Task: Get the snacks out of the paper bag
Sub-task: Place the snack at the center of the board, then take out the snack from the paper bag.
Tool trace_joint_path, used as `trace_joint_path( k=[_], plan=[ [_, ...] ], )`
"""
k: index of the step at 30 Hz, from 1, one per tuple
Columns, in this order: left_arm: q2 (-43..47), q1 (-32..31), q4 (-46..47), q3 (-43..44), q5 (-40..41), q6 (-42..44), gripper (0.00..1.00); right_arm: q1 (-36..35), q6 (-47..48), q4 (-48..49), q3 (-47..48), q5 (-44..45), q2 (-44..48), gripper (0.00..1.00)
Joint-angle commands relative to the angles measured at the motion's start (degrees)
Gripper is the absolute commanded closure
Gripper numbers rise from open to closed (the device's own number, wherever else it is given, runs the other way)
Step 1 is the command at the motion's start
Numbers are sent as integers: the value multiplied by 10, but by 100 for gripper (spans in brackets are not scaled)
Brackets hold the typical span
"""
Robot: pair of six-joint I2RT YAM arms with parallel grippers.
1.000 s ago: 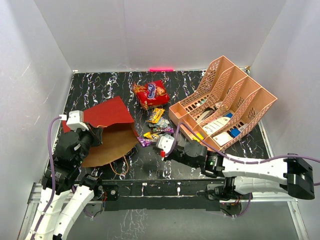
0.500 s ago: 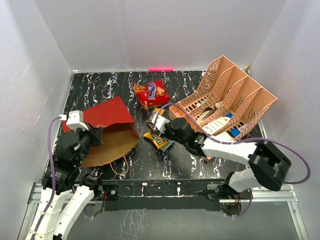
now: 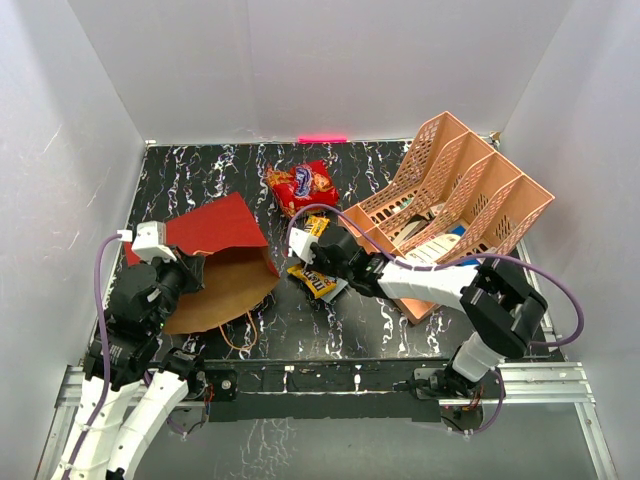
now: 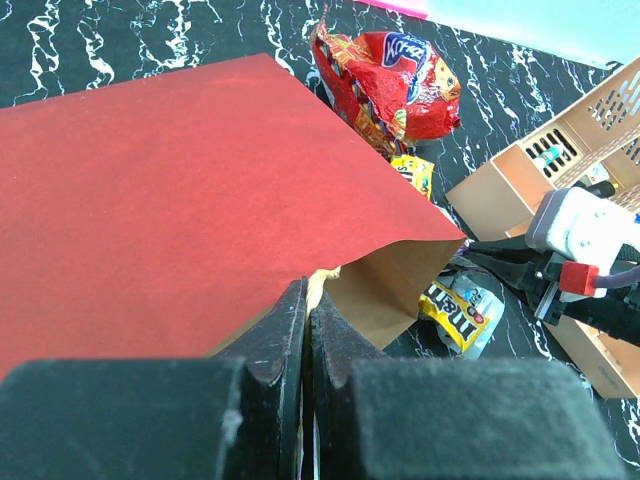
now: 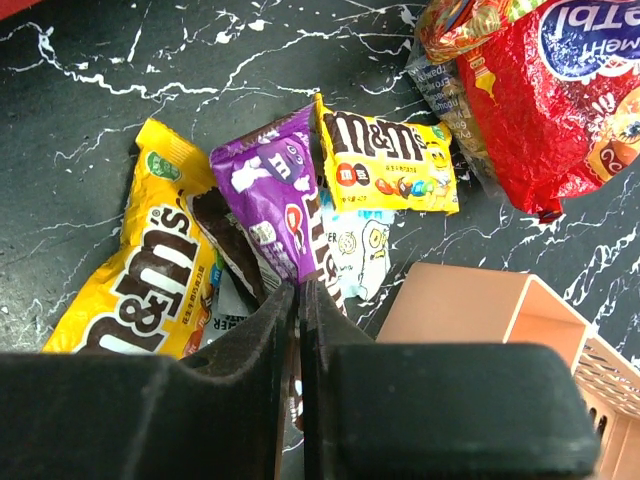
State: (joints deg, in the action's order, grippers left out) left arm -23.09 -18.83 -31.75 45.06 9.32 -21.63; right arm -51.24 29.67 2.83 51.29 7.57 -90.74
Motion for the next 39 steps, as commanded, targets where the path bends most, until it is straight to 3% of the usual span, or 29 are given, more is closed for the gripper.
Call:
trace_joint_path(
  k=[1, 8, 13, 18, 22, 27, 34, 39],
  plan=[
    [5, 4, 7, 6, 8, 2, 100, 3, -11, 18, 26, -6, 9, 83],
    [6, 4, 8, 6, 9, 2, 100, -3, -61, 28, -30, -58, 88, 64],
    [7, 4, -3, 12, 18, -1, 100, -42, -101, 41, -75, -78, 144, 62],
    [33, 3, -14, 14, 37, -12, 100, -85, -129, 112, -121, -105, 180, 61],
    [46, 3, -19, 16, 53, -20, 100, -98, -138, 165, -140, -124, 166, 60],
    [-1, 3, -48, 34, 64, -38, 100, -121, -140, 201, -137, -150, 137, 60],
    [-5, 3, -21, 16, 53, -34, 100, -200, -112, 203, -66, -130, 84, 59],
    [-1, 3, -13, 14, 34, -26, 100, -216, -108, 212, 2, -138, 13, 58]
  ],
)
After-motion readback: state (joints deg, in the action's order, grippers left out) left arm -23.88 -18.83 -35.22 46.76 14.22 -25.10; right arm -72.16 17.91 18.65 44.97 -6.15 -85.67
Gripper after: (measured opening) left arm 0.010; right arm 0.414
